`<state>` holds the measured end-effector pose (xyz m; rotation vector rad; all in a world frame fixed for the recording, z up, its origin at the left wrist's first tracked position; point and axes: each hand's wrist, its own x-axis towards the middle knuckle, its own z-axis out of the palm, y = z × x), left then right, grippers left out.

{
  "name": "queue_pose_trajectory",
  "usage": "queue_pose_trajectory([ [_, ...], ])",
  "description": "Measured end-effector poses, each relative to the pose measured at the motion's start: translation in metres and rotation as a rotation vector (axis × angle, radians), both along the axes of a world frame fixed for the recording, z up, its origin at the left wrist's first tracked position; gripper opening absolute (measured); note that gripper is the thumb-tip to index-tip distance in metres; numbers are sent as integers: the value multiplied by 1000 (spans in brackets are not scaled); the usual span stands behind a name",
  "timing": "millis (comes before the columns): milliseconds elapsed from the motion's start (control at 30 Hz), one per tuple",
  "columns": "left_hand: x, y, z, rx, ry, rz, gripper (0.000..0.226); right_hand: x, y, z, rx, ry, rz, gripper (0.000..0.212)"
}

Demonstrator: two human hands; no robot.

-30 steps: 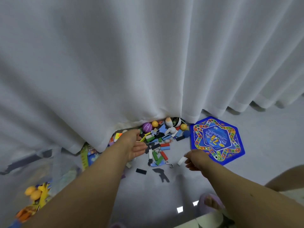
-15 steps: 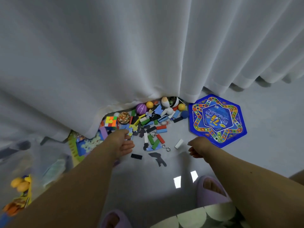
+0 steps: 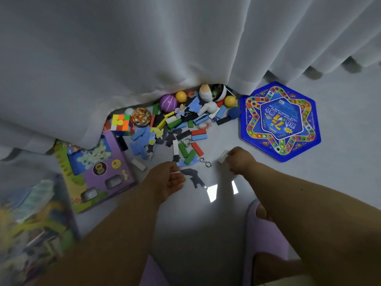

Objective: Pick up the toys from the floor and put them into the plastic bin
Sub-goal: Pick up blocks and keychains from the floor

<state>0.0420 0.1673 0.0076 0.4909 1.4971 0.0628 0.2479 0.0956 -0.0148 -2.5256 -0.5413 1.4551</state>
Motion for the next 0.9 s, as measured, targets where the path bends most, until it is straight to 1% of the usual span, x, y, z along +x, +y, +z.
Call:
queue_pose_trajectory([
  [100,-4,-4,-14,-65,-26,23,22,-2,5,-10,7,-68,101,50],
  [200,-9,-7,-25,-115,-39,41,24,-10,7,-20,42,-215,289,48],
  [300,-16,-10,-34,-152,-59,58,24,-31,9,-27,152,-292,462,49],
  [367,-21,-10,-39,-160,-62,69,25,-48,10,-33,207,-321,486,55],
  [433,-24,-8,-43,-158,-58,72,25,-62,10,-41,226,-356,513,52],
  [500,-28,-7,-47,-161,-58,77,25,-68,8,-48,221,-404,575,46],
  [633,-34,-8,-54,-185,-66,92,25,-69,8,-52,188,-515,703,42],
  [700,-35,-9,-55,-188,-75,94,27,-71,8,-55,137,-543,736,41],
  [800,-34,-9,-54,-189,-84,101,29,-73,8,-56,81,-574,737,51],
  [900,-33,-10,-52,-188,-95,100,28,-68,7,-55,49,-526,733,53],
])
